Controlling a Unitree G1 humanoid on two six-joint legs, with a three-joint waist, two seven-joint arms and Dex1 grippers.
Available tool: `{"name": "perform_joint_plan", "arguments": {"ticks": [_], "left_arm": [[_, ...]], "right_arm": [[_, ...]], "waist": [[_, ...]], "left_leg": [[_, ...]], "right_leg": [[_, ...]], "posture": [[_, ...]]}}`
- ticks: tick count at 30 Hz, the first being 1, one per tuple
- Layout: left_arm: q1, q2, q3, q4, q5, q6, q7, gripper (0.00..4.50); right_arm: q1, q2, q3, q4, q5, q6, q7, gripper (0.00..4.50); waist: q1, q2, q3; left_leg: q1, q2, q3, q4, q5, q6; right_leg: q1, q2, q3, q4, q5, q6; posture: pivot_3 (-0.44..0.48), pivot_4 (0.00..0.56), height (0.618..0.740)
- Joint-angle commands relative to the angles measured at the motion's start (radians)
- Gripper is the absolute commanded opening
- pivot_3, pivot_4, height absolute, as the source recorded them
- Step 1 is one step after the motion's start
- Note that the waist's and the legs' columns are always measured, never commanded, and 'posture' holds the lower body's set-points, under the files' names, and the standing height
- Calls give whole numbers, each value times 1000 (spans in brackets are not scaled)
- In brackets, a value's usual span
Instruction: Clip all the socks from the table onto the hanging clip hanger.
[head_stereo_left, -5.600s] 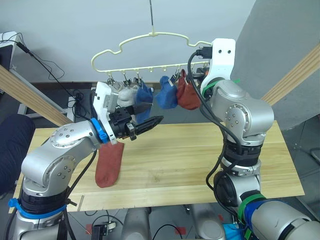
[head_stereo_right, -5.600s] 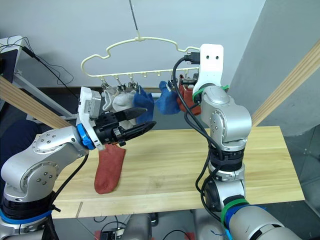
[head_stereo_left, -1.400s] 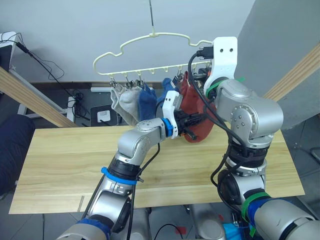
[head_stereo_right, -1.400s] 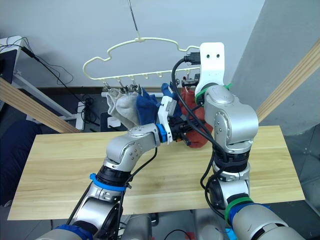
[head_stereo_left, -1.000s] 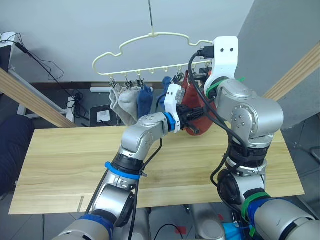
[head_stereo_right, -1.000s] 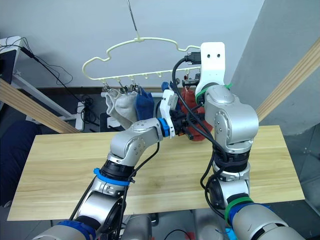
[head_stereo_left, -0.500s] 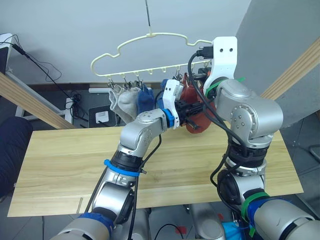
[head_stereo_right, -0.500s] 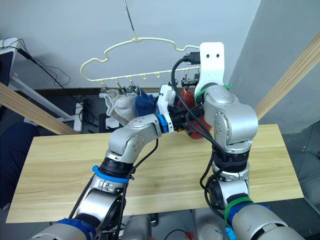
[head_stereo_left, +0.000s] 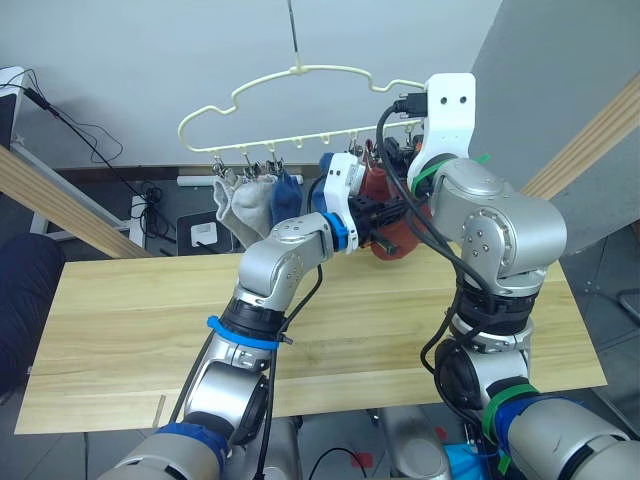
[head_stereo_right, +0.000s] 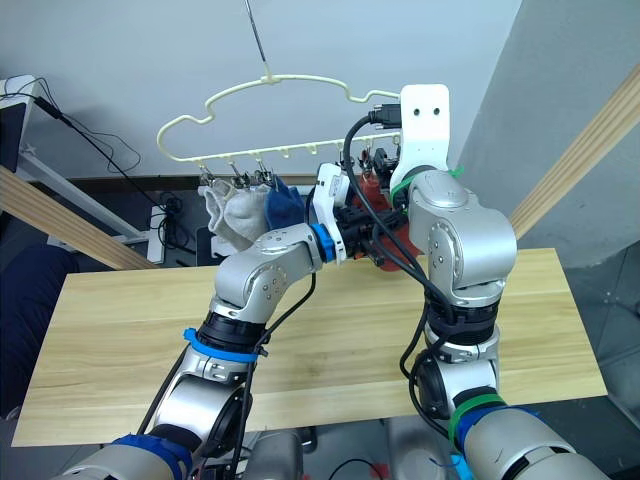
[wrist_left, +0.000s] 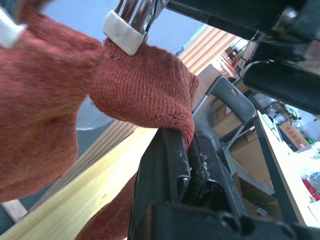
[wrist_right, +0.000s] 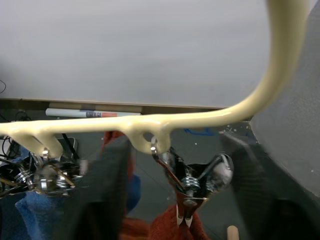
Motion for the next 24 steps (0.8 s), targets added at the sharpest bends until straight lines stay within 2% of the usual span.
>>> {"name": "perform_joint_plan", "arguments": {"ticks": [1,4,7,13,18,24], "left_arm": [[-13,-8,-2,-28,-7,-4,-15,0],[-12,-7,-3,-30,-10,7,-15,0],[-10,-7,1,-37,-19,24,-15,676],[10,18,-6,-86,-28,54,-37,2501],[83,108,2,-235,-55,118,-51,3934],[184,211,37,-388,-98,177,-49,3934]], "right_arm": [[-15,3,-7,-30,1,-7,0,4310],[-15,-4,-4,-34,5,-3,8,4310],[-13,-18,-3,-44,12,16,24,4359],[5,-50,-47,-121,60,127,100,4359],[107,-139,-99,-303,184,269,248,4359],[246,-245,-171,-418,307,273,342,4359]], "waist": [[0,0,0],[0,0,0],[0,0,0],[0,0,0],[0,0,0],[-2,0,0]], "left_leg": [[0,0,0,0,0,0],[0,0,0,0,0,0],[0,0,0,0,0,0],[0,0,0,0,0,0],[0,0,0,0,0,0],[0,0,0,0,0,0]], "right_leg": [[0,0,0,0,0,0],[0,0,0,0,0,0],[0,0,0,0,0,0],[0,0,0,0,0,0],[0,0,0,0,0,0],[0,0,1,0,0,1]], "posture": [[-215,383,740],[-216,384,740],[-218,384,740],[-220,385,740],[-229,379,740],[-251,358,740]]}}
